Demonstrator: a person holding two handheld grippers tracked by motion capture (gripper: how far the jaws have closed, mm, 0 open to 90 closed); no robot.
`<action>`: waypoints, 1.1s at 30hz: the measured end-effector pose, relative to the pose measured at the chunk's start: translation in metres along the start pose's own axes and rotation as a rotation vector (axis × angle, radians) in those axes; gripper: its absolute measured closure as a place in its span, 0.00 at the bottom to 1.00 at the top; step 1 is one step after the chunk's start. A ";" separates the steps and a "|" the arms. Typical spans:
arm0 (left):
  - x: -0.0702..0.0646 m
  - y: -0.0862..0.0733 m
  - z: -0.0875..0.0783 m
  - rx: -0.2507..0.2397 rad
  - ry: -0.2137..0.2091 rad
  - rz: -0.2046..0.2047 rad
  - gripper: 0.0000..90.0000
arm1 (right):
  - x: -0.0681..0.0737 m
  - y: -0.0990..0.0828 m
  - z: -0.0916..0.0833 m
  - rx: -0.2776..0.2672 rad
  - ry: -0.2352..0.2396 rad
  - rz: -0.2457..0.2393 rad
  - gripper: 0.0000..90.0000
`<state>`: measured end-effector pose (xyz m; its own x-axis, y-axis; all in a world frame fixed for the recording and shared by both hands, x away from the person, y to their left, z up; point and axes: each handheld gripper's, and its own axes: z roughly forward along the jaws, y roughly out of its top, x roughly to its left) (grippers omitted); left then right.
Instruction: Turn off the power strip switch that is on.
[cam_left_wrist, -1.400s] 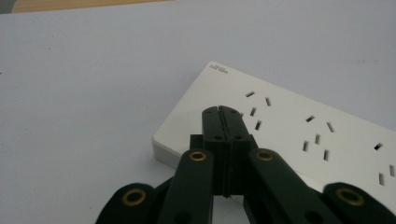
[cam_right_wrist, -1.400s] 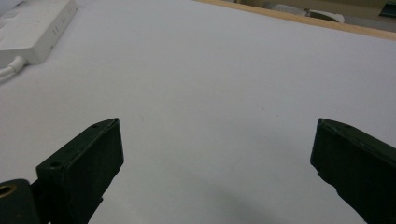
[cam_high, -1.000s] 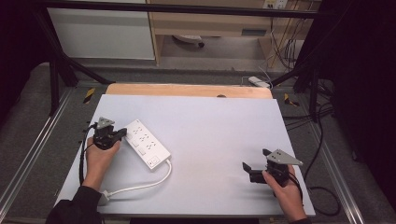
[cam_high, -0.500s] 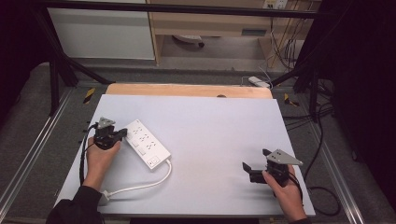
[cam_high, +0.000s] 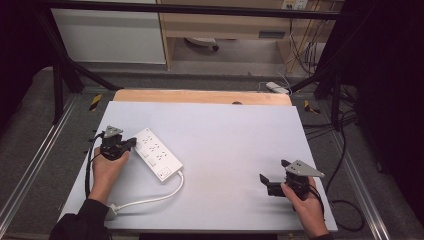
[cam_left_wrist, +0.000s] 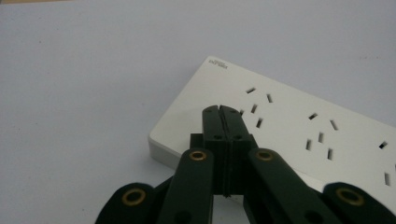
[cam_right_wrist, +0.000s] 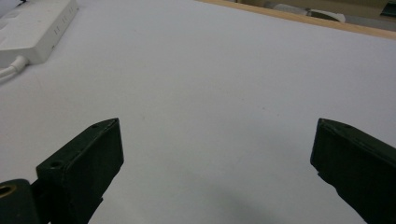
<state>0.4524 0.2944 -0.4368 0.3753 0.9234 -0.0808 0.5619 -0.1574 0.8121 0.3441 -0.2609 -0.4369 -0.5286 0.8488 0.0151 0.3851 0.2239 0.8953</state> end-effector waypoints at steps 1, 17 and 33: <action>0.000 0.000 0.000 0.001 -0.002 0.002 1.00 | 0.000 0.000 0.000 0.000 0.000 0.000 0.03; 0.000 0.000 0.000 -0.001 -0.010 -0.004 1.00 | 0.000 0.000 0.000 0.004 0.003 0.000 0.03; 0.003 -0.001 0.001 0.002 -0.016 -0.013 1.00 | 0.000 0.000 0.001 0.006 0.006 -0.005 0.03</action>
<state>0.4537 0.2965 -0.4383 0.3792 0.9198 -0.1005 0.5685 -0.1459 0.8096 0.3444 -0.2601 -0.4376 -0.5349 0.8448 0.0129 0.3866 0.2311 0.8928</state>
